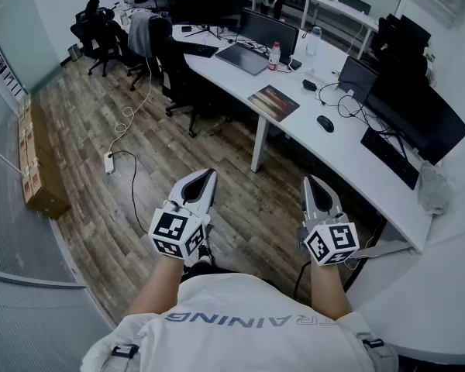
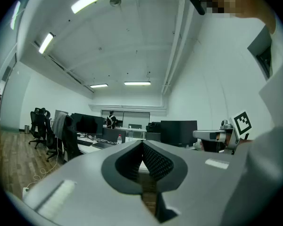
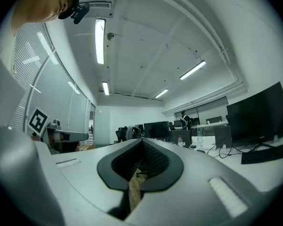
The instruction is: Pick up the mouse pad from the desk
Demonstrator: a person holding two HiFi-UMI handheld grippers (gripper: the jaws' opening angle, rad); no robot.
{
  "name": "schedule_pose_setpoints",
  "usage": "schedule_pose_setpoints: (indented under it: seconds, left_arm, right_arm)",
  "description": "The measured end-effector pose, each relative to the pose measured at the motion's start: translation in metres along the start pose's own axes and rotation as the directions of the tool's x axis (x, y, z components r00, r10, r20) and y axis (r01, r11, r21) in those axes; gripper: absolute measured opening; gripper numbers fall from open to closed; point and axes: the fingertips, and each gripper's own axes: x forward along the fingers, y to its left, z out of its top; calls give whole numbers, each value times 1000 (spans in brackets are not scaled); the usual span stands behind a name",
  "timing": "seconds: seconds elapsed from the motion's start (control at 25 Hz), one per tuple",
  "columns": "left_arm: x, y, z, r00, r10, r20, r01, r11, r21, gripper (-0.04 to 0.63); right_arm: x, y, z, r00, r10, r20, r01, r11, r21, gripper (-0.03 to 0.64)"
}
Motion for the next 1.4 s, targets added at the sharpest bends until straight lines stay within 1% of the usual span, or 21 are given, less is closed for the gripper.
schedule_pose_setpoints:
  seconds: [0.52, 0.72, 0.8, 0.88, 1.04, 1.16, 1.28, 1.4]
  left_arm:
    - [-9, 3, 0, 1000, 5, 7, -5, 1000, -5, 3]
    - [-10, 7, 4, 1000, 2, 12, -2, 1000, -7, 3]
    - [-8, 10, 5, 1000, 1, 10, -1, 1000, -10, 3]
    - [-6, 13, 3, 1000, 2, 1, -2, 1000, -12, 3]
    - [-1, 24, -4, 1000, 9, -20, -9, 1000, -29, 3]
    - [8, 36, -8, 999, 1, -33, -3, 999, -49, 3]
    - [21, 51, -7, 999, -4, -33, 2, 999, -48, 3]
    - [31, 71, -7, 1000, 0, -28, -2, 999, -50, 3]
  right_arm:
    - [0, 7, -4, 1000, 7, -8, -7, 1000, -5, 15]
    - [2, 9, 3, 998, -53, 14, 54, 996, -70, 17]
    - [7, 7, 3, 997, -74, 4, 74, 995, -63, 17]
    - [13, 5, -1, 997, -76, -10, 75, 996, -53, 17]
    - [26, 9, -11, 997, -59, -48, 56, 996, -65, 17]
    - [41, 9, -15, 996, -63, -65, 59, 996, -62, 17]
    - [63, 8, -19, 995, -56, -87, 52, 997, -51, 17]
    - [87, 12, -22, 994, -47, -101, 41, 997, -61, 17]
